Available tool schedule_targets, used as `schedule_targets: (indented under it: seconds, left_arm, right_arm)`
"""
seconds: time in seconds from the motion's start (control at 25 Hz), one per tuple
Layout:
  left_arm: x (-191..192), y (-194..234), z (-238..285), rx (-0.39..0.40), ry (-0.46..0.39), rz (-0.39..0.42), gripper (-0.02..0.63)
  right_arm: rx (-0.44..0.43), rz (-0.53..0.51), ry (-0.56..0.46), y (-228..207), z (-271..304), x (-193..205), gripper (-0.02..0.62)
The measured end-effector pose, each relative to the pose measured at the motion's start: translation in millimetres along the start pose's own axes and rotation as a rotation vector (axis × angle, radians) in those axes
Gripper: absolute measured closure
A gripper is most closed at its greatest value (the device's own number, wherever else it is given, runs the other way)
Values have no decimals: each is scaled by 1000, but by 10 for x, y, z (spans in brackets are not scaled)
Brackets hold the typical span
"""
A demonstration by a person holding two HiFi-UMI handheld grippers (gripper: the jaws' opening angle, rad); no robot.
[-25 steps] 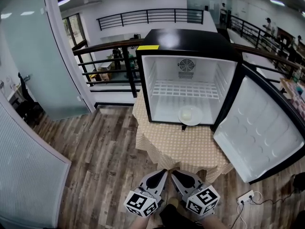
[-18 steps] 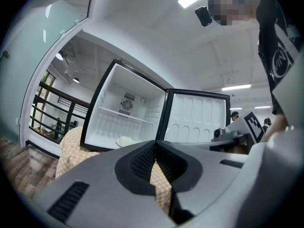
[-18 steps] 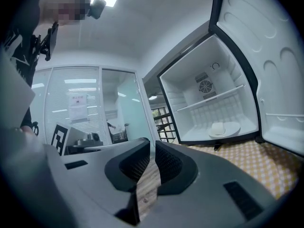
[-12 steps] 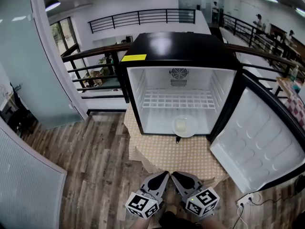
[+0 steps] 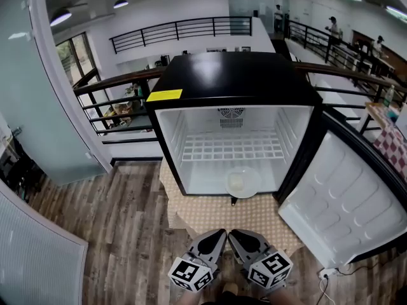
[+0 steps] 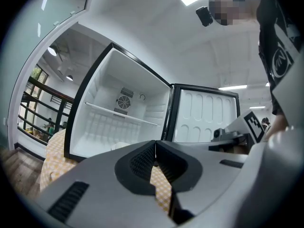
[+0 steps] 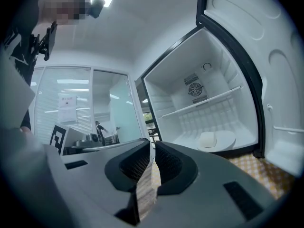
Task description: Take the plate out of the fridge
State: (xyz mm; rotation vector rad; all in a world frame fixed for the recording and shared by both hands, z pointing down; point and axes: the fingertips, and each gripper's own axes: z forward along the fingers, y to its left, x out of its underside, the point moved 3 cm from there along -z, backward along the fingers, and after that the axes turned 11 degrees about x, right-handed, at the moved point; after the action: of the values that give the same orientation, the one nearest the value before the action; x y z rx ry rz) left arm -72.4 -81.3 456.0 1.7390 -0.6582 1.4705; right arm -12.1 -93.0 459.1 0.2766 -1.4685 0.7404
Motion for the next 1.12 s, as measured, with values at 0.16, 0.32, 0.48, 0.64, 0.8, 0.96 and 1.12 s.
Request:
schedule_targets:
  seconds: [0.16,0.32,0.48,0.64,0.8,0.96,1.12]
  left_arm:
    - [37,37,38,13,12,-2,597]
    - [31,92,68,19,19,-6,597]
    - [27,187,150,37,24,-13,597]
    - [31,292,274,70,44,-21,597]
    - [24,422,402,94,55,-28,597]
    - [-15,523,527,122,57,-27,597]
    - [-3,600,633,153,73,-32,597]
  right_arm:
    - [22,15,1,-68,19,19,543]
    - [40,32,5,-126,63,20,543]
    - [52,37,9,-170,142,14,543]
    - [83,49,10,-270,251,-16,543]
    - [110,49,10,-378,361,-59,543]
    - [153,61,14,-490,457,-76,543]
    - [189,83,16,-564,547,-57,543]
